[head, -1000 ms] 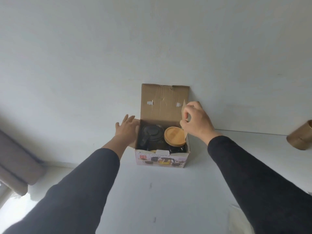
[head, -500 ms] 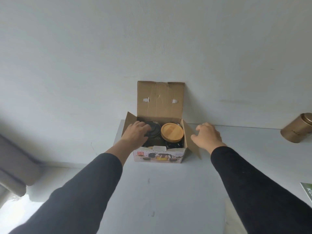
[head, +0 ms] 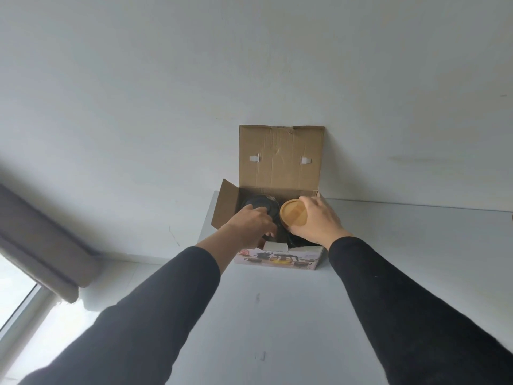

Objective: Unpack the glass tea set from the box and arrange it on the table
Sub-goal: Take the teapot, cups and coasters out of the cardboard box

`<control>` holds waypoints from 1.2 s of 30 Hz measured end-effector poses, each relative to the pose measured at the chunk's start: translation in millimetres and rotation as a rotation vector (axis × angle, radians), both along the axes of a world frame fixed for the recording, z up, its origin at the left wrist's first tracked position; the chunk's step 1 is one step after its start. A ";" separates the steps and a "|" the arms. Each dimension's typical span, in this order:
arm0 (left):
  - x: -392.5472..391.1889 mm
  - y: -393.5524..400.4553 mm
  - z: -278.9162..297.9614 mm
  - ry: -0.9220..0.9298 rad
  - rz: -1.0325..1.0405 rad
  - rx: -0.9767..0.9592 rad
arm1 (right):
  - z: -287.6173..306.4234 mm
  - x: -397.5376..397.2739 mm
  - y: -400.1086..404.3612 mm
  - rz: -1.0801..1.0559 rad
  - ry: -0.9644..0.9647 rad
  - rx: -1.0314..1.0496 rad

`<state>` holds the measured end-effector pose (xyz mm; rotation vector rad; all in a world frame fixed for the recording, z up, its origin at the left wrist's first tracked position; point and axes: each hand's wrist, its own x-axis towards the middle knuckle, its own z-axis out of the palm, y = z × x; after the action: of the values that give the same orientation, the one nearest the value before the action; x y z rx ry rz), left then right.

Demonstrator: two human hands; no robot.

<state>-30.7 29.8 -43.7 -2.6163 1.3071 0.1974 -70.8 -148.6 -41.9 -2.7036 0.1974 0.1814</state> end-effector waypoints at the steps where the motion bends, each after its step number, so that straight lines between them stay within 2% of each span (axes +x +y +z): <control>1: 0.6 -0.7 1.5 -0.003 -0.009 0.002 | -1.4 1.7 0.4 0.005 0.010 0.018; 4: 1.9 -2.1 3.9 -0.005 -0.041 -0.006 | -7.6 6.7 1.9 0.009 0.031 0.071; 9: 4.2 -7.2 4.7 0.005 -0.046 0.026 | -18.0 14.3 3.0 -0.006 -0.004 -0.085; 14: 4.9 -14.5 2.5 0.043 0.008 0.053 | -24.3 17.1 -0.8 -0.002 -0.003 -0.137; 18: 7.9 -12.0 0.6 0.017 -0.054 0.054 | -28.5 18.3 -0.7 0.017 -0.001 -0.180; 25: 4.8 -6.6 -6.6 -0.030 -0.258 -0.017 | -33.4 19.6 -2.3 0.012 0.008 -0.137; 30: 1.7 -2.0 -9.3 0.020 -0.249 -0.013 | -32.3 20.8 -2.6 0.016 0.027 -0.128; 36: -0.2 -4.3 -10.4 -0.085 -0.274 0.006 | -30.6 22.2 -2.7 0.021 0.052 -0.108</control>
<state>-30.9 25.4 -54.1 -2.3776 1.6097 0.0460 -48.6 -151.3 -72.4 -2.8112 0.1996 0.2545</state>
